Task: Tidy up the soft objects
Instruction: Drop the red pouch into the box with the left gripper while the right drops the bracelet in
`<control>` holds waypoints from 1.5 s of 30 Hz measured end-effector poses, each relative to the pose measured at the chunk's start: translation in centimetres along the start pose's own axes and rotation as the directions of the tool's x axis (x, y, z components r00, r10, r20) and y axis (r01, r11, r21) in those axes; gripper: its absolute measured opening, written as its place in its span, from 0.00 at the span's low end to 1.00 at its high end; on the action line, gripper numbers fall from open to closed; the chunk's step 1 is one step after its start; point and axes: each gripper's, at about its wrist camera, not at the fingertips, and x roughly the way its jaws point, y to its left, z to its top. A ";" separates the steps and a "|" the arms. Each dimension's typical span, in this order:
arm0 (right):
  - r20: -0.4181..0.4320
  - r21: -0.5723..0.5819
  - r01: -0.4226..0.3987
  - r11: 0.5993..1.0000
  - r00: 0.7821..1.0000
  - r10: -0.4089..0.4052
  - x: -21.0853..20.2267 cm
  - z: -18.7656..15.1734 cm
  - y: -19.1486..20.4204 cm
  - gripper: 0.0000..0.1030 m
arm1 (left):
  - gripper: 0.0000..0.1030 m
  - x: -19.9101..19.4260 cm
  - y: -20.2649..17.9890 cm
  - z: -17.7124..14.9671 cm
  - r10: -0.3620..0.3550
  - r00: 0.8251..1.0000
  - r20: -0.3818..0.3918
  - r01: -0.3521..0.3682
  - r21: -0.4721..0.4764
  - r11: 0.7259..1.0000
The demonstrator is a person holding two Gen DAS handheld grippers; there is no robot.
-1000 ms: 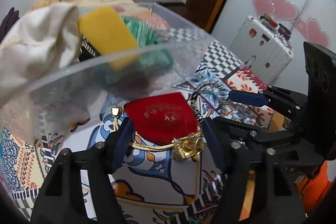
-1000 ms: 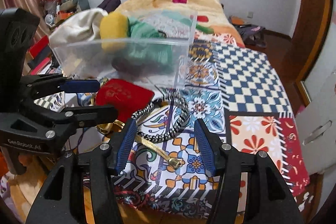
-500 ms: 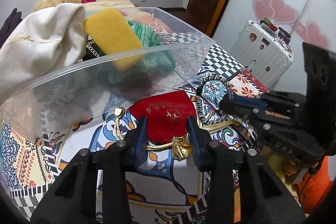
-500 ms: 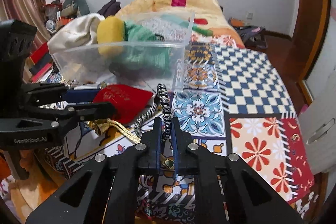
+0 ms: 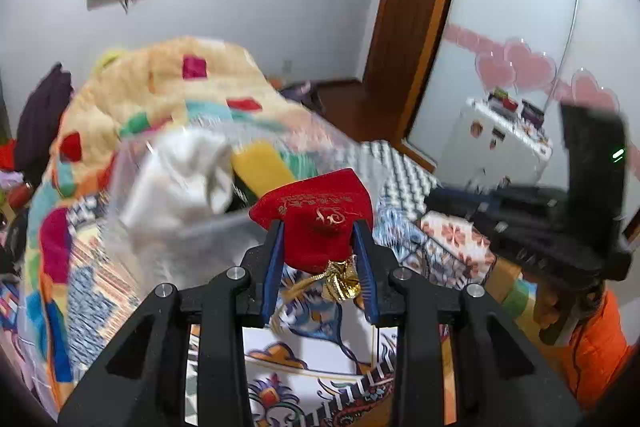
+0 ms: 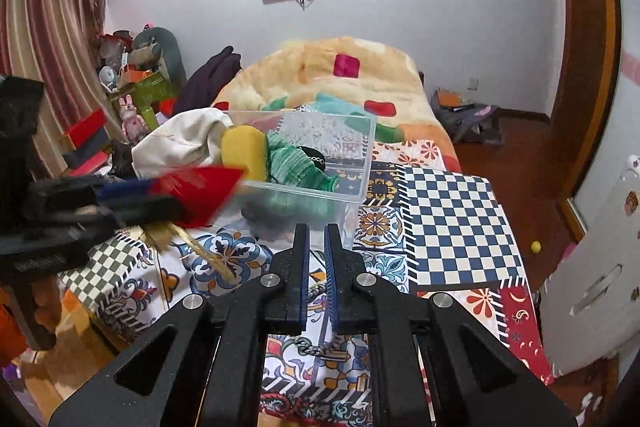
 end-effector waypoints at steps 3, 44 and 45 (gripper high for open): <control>-0.055 0.030 0.026 0.999 0.998 -0.025 1.1 -0.4 -0.8 0.12 | 0.33 -1.2 0.4 0.7 0.020 0.999 0.041 -0.020 0.007 1.000; 0.092 -0.001 0.002 1.000 0.996 -0.002 3.3 5.1 1.3 0.06 | 0.33 1.1 6.9 4.2 0.222 0.970 0.099 -0.218 -0.050 0.975; 0.089 -0.002 0.003 1.000 0.996 -0.003 3.8 5.4 1.3 0.06 | 0.33 1.7 7.0 4.0 0.218 0.972 0.084 -0.215 -0.048 0.976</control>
